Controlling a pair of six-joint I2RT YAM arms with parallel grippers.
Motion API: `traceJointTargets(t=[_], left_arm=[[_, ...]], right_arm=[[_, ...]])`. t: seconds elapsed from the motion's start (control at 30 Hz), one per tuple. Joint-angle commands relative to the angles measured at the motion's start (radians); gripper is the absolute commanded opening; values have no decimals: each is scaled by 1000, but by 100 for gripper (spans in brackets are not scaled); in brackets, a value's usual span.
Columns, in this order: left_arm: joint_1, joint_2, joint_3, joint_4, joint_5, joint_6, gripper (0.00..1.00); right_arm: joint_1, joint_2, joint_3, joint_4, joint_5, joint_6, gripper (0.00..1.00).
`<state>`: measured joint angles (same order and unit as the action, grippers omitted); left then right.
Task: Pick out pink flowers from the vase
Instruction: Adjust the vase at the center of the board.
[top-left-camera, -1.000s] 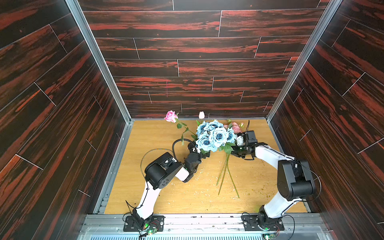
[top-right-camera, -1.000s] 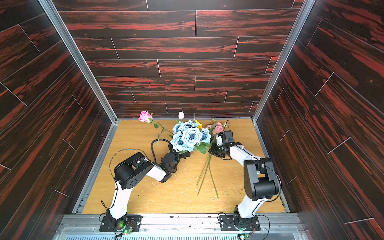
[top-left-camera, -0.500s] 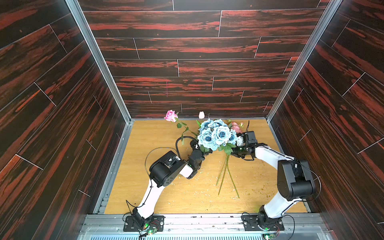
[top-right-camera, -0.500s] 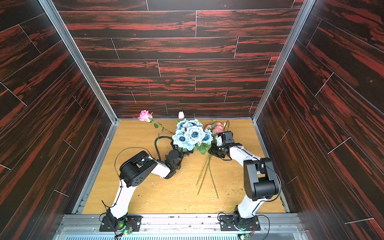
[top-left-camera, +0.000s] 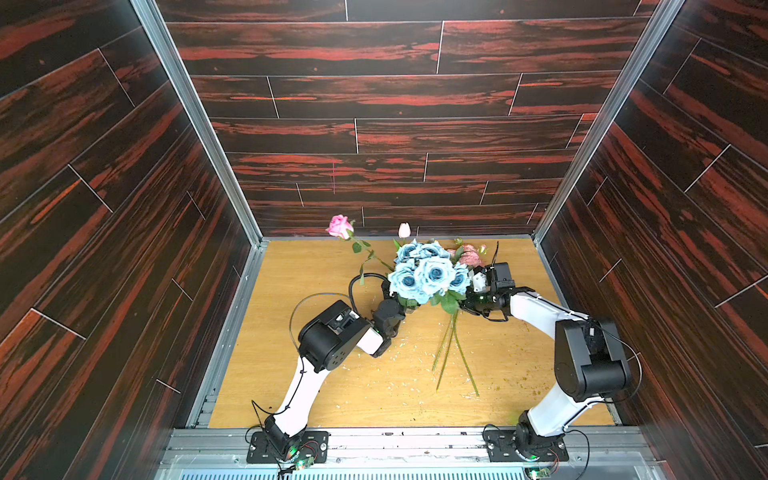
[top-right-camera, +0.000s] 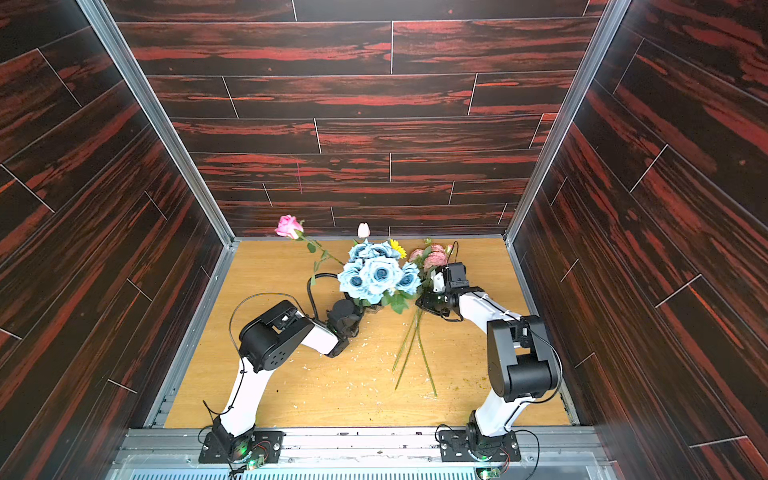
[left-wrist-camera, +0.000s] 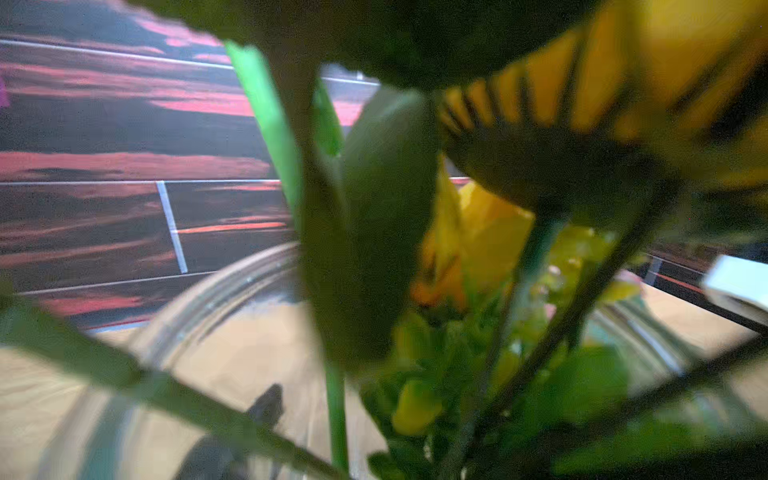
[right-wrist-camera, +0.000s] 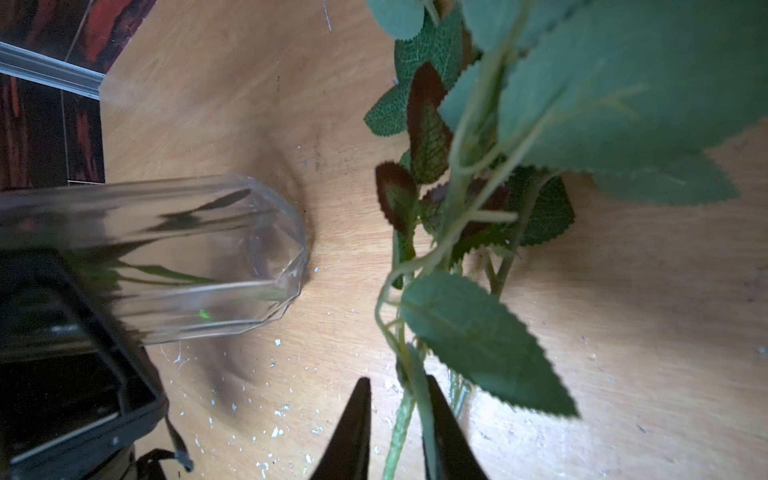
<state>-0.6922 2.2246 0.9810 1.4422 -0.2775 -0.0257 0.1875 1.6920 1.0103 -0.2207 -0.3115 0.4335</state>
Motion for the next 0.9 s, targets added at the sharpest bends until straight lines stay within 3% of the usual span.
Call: traceJointTargets(t=[0.0,0.27,0.4,0.57,0.87], left_arm=[[44,-49,-67,-31,181,-18,79],[93,-130,-148,-37,683,28,84],[102,-144,-138,-130,851,37,85],[110,-160,-143,-136,976,15,85],[114,-212,-97,-454,1160,111,89]], right_arm=[[-3,-23,-13,4,-23,2,24],[-2,-38,-25,18,-29,9,24],[-3,-61,-29,25,-29,17,24],[5,-101,-46,37,-29,28,24],[35,-107,-53,50,-29,36,25]])
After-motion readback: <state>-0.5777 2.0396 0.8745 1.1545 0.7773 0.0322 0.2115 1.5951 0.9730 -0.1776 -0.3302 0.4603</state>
